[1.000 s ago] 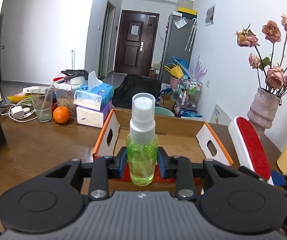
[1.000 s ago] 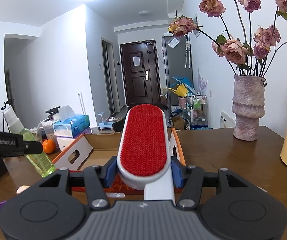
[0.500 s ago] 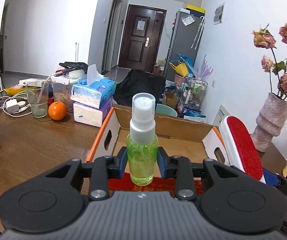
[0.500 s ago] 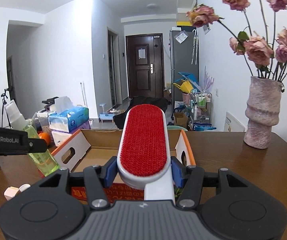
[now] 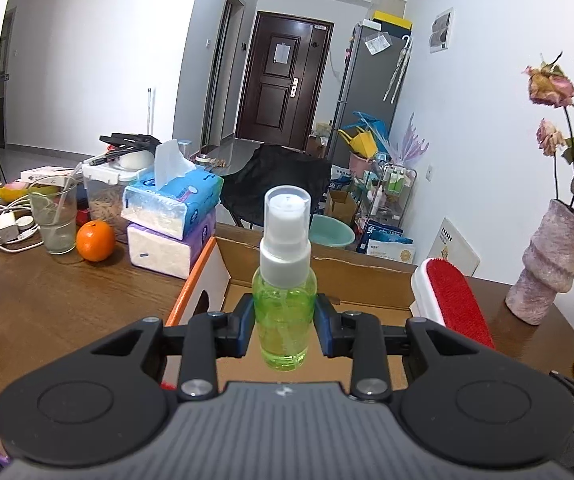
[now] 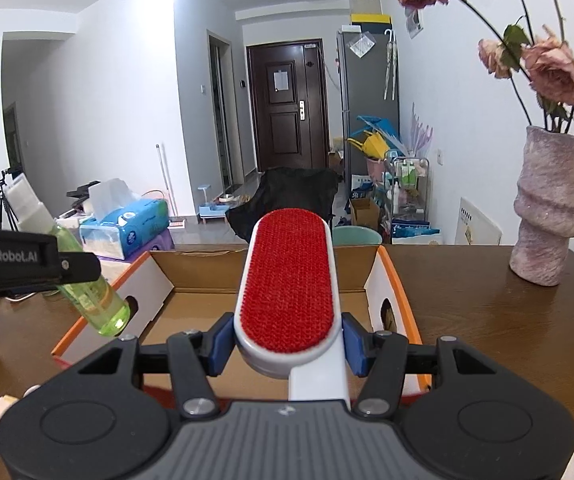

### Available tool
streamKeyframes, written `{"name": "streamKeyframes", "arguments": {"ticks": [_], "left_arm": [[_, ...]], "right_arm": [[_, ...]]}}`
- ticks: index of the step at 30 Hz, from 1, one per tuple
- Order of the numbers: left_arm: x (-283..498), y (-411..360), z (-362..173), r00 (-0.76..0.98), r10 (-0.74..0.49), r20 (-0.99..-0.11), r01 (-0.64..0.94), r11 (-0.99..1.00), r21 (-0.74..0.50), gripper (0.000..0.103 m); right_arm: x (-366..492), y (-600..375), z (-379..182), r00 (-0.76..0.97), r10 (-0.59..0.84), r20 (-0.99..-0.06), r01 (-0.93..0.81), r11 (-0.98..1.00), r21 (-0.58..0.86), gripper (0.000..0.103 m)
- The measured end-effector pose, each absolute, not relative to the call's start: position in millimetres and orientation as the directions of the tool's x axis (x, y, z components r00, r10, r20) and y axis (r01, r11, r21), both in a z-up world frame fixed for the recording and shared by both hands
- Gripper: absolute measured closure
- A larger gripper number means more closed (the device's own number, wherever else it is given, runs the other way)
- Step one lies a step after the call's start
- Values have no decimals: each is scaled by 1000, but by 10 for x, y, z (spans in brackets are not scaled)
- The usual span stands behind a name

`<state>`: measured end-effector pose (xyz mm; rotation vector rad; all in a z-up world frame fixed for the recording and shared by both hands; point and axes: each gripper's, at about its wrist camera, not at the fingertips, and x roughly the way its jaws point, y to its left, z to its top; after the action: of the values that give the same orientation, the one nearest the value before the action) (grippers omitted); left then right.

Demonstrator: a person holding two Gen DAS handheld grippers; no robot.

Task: Organize rigid objects
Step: 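Carry the spray bottle and lint brush over the red cardboard box, then open both tools to drop the spray bottle and lint brush into the box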

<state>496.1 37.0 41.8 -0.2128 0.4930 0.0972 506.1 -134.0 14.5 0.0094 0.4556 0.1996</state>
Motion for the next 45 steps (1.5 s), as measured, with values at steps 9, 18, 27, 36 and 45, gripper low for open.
{"name": "streamKeyframes", "arguments": {"ticks": [9,18,27,36,45], "left_arm": [[5365,361,323,863,67,-500,-160,976,-146,71],[5726,349,213,852,76,-518,-151,983,-104,71],[5912,374,110,838,83,-540,-141,988,-68,71],[5714,387,235,884,152,-442,-177,984,-17,0],[5707,505,222,867,150,-476,-187,982,-31,0]], "right_arm": [[5495,-1310,99,855,204,-478,-191,979,76,49],[5807,-1298,46,842,199,-501,-205,978,44,49],[6025,-1379,-33,820,174,-545,-186,982,34,48],[5787,-1431,208,869,169,-465,-197,980,-12,0],[5783,-1504,212,868,160,-469,-181,983,1,0]]}}
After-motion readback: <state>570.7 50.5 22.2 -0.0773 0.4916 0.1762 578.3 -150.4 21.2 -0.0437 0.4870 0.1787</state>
